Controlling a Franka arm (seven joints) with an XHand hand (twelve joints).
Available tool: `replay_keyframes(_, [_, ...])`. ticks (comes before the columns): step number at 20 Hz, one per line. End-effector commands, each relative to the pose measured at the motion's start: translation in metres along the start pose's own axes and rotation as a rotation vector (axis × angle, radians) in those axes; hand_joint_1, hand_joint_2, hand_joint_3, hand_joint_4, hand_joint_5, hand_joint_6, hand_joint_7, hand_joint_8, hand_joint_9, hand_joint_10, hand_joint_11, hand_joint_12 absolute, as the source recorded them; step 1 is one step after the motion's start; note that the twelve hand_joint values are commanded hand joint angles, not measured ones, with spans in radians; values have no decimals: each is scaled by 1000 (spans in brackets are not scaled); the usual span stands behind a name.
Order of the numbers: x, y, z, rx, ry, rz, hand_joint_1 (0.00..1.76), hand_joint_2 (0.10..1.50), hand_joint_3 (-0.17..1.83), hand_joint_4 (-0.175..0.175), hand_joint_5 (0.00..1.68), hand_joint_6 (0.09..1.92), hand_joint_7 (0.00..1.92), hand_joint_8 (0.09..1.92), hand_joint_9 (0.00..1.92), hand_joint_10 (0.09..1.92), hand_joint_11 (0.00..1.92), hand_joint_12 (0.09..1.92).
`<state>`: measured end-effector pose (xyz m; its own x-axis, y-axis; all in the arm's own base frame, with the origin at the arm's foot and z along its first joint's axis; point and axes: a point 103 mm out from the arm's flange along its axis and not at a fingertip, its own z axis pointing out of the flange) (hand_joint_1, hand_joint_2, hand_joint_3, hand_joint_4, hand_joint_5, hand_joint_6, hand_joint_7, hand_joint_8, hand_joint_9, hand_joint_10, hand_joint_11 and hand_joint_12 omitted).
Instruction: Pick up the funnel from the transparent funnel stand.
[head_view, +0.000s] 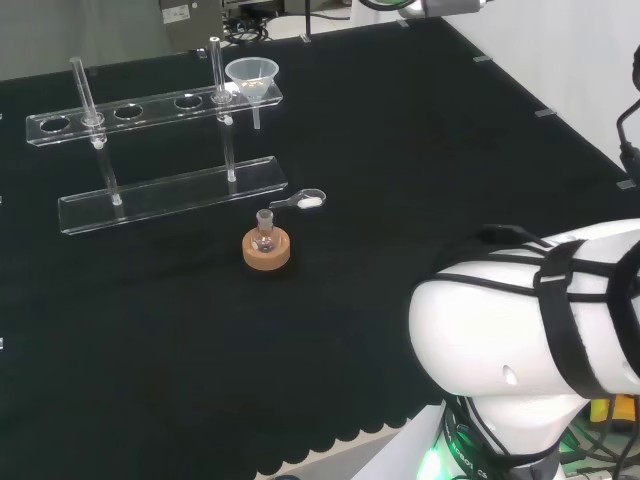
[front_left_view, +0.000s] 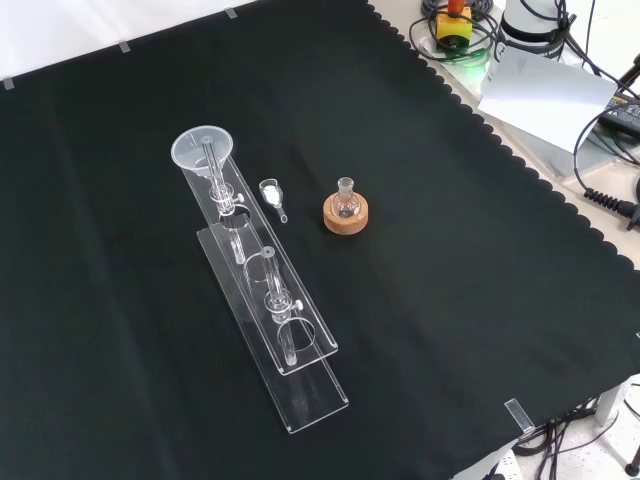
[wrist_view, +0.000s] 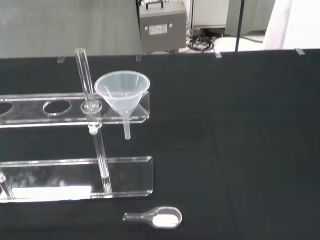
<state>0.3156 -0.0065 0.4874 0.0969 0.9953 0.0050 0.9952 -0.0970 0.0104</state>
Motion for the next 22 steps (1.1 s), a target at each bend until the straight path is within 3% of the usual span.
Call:
replay_keyframes(1, [-12,23,21,46,-1,12,0,1221,378,-7,234,87,12,494,198,621,48,1385])
replay_keyframes(6, [-19,60,32,71,2,8,0,1221,372,-8,234,87,15,495,199,623,49,1385])
replay_keyframes(13, [-15,136,64,97,1,-54,0,1196,335,-22,208,87,24,505,196,639,31,1409])
replay_keyframes(15, [-16,154,70,112,11,-51,3,1190,326,-25,202,87,28,512,198,645,28,1413])
replay_keyframes(19, [-14,181,84,129,11,-64,13,1184,315,-28,198,87,32,522,198,654,25,1418])
replay_keyframes(22, [-7,191,98,176,3,-62,31,1176,304,-28,197,87,45,540,210,667,24,1422])
